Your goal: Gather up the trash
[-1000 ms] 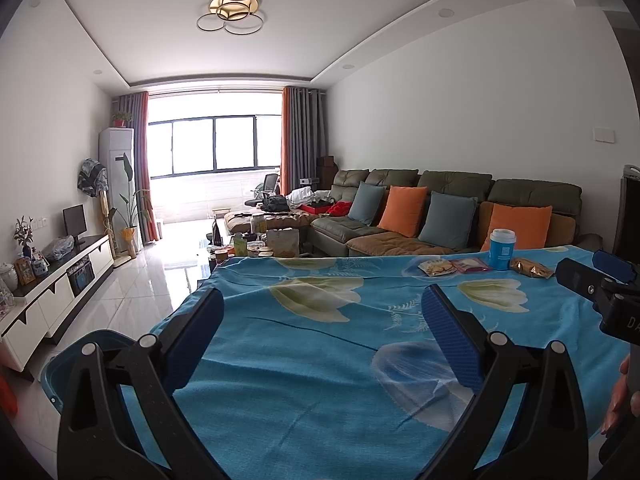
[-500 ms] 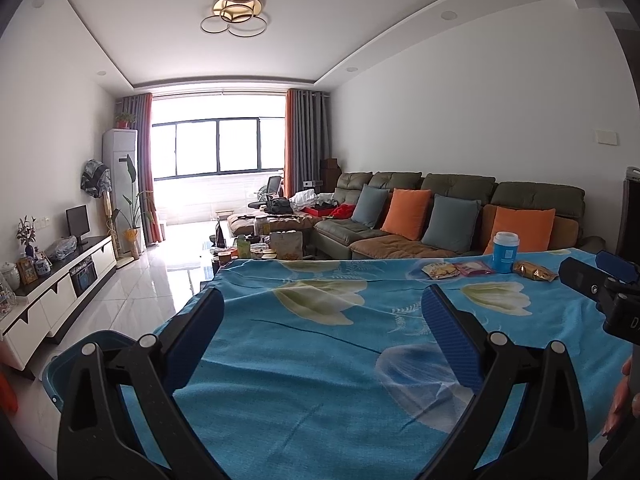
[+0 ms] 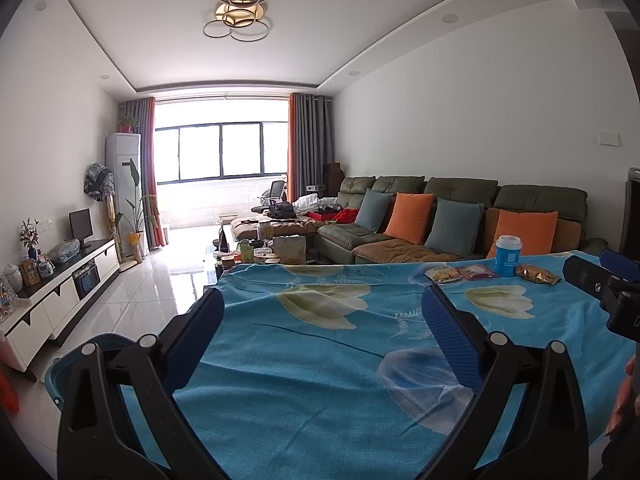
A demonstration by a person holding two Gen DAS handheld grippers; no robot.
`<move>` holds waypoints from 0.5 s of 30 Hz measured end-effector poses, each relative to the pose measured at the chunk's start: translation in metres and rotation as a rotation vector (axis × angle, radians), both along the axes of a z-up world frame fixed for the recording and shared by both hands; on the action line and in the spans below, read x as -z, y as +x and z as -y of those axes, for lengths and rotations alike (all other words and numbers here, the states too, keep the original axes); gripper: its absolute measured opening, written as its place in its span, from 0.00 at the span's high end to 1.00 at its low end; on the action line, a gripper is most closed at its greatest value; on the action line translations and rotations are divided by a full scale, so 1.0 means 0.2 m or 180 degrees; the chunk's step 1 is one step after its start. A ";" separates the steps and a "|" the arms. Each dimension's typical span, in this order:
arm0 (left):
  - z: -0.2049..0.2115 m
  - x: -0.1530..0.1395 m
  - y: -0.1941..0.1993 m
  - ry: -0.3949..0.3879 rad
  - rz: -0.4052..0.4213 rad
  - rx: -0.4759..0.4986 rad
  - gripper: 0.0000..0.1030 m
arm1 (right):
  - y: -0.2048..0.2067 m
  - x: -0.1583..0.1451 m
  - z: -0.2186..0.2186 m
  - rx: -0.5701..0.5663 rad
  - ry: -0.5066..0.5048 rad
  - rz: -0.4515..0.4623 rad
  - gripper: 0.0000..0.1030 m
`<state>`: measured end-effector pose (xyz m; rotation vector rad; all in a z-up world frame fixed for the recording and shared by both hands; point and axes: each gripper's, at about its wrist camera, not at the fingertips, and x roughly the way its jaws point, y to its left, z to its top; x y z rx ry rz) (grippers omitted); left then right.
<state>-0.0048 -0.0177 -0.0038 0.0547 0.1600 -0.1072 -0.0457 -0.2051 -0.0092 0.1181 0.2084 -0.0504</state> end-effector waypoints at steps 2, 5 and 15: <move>0.00 0.00 0.00 0.0007 0.0002 -0.0002 0.05 | 0.00 0.00 0.00 0.0000 -0.0004 0.0003 0.07; 0.00 0.00 0.00 0.0005 0.0001 -0.0007 0.05 | 0.00 0.00 0.00 -0.0002 -0.0010 0.0009 0.07; -0.01 0.01 0.01 0.0003 0.0002 -0.0043 0.05 | 0.00 -0.01 0.00 -0.0002 -0.0011 0.0019 0.07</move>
